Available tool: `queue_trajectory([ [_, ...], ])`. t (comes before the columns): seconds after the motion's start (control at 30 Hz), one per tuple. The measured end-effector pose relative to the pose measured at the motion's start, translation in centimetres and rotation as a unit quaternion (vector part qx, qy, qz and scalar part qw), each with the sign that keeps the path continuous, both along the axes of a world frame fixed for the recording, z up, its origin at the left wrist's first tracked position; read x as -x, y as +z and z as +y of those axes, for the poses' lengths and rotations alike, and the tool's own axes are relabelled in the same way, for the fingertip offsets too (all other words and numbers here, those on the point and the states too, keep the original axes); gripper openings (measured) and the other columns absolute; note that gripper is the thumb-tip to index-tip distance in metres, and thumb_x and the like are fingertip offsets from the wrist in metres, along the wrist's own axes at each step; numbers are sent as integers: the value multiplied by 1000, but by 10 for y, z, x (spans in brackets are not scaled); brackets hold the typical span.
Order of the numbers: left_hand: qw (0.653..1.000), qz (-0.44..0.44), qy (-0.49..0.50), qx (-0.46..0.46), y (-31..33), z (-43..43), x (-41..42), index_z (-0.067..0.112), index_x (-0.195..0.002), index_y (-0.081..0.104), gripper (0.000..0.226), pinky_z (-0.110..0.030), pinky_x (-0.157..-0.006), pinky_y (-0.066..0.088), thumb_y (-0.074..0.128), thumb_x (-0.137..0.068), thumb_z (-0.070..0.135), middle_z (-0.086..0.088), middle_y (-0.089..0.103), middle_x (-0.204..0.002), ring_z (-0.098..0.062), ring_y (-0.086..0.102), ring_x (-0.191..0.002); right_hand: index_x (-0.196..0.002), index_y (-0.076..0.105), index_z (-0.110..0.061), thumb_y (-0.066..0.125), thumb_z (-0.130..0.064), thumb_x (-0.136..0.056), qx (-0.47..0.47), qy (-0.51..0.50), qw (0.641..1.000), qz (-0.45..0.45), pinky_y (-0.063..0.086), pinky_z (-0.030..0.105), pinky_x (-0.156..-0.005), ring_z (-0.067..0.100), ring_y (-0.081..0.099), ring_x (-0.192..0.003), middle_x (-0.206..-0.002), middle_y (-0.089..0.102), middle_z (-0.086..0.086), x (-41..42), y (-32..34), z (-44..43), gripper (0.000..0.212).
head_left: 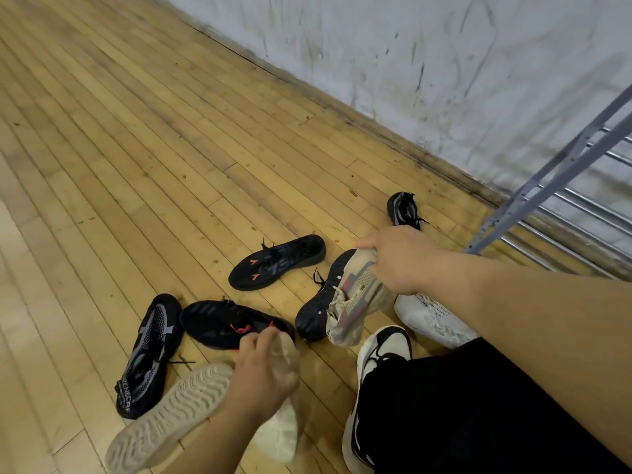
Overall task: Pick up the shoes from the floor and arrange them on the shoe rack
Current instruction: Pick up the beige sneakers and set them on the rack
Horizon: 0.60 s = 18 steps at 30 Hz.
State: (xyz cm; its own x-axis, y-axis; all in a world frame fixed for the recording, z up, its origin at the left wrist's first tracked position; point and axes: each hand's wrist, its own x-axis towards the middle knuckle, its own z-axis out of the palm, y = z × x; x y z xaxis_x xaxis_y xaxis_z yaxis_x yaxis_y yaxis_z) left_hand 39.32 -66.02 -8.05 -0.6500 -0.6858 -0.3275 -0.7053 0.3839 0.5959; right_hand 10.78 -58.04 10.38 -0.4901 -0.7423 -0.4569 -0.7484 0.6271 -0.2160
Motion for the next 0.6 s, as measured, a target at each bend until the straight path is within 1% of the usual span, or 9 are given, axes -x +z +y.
queue_trajectory([
  [0.07,998,60,1,8,18,-14,1,43,-143,36,84,-19,-80,51,79,-71,38,12,30,-126,-6,51,-104,-152,46,-36,56,-14,-99,5,-11,1000,-2,47,33,-104,22,51,-135,-156,47,-5,3,1,-1,59],
  [0.17,995,99,-11,-8,33,-25,-2,49,-141,38,86,-10,-78,43,83,-72,27,14,31,-127,7,46,-108,-152,45,-37,57,-14,-98,3,-12,1000,1,46,34,-107,21,49,-137,-157,46,-5,5,2,-1,60],
  [0.2,994,103,-15,-15,36,-26,-3,51,-139,38,86,-9,-78,43,84,-72,25,16,33,-128,10,45,-108,-153,44,-37,58,-13,-98,0,-12,1000,2,47,34,-107,21,49,-137,-157,46,-5,4,3,-1,61],
  [0.27,995,101,-22,-16,38,-30,-8,54,-133,39,84,-11,-82,45,85,-70,23,21,36,-129,9,46,-110,-153,43,-36,58,-12,-98,-5,-5,1000,6,48,35,-105,22,50,-135,-156,46,-4,2,5,-1,62],
  [0.33,995,83,-47,-15,40,-39,-13,56,-128,41,81,-22,-95,48,87,-68,26,30,36,-129,3,47,-116,-153,43,-36,58,-12,-98,-8,4,1000,8,49,35,-104,23,51,-133,-155,47,-3,0,6,-1,62],
  [0.4,994,45,-99,-4,45,-49,-16,58,-124,40,79,-30,-100,51,87,-67,32,37,35,-127,-1,48,-119,-153,43,-36,58,-14,-98,-7,8,1000,4,48,34,-103,23,51,-133,-154,48,-3,0,7,0,61],
  [0.5,988,-5,-156,3,56,-59,-20,56,-123,36,77,-23,-92,52,87,-70,35,33,33,-131,0,49,-115,-153,44,-36,59,-15,-98,-7,9,1000,-5,48,35,-104,22,52,-132,-153,49,-3,0,9,1,61],
  [0.57,982,-41,-185,24,60,-65,-24,51,-139,30,88,-20,-88,52,86,-72,39,26,31,-136,-2,50,-113,-154,43,-36,60,-16,-98,-11,13,1000,-7,49,36,-105,22,53,-132,-153,49,-3,-1,10,0,61],
  [0.6,977,-64,-199,38,61,-68,-25,50,-149,22,99,-19,-85,52,86,-73,39,23,29,-138,-4,50,-113,-154,43,-36,60,-16,-98,-13,16,1000,-7,49,37,-105,23,53,-131,-152,50,-3,-1,11,0,62],
])
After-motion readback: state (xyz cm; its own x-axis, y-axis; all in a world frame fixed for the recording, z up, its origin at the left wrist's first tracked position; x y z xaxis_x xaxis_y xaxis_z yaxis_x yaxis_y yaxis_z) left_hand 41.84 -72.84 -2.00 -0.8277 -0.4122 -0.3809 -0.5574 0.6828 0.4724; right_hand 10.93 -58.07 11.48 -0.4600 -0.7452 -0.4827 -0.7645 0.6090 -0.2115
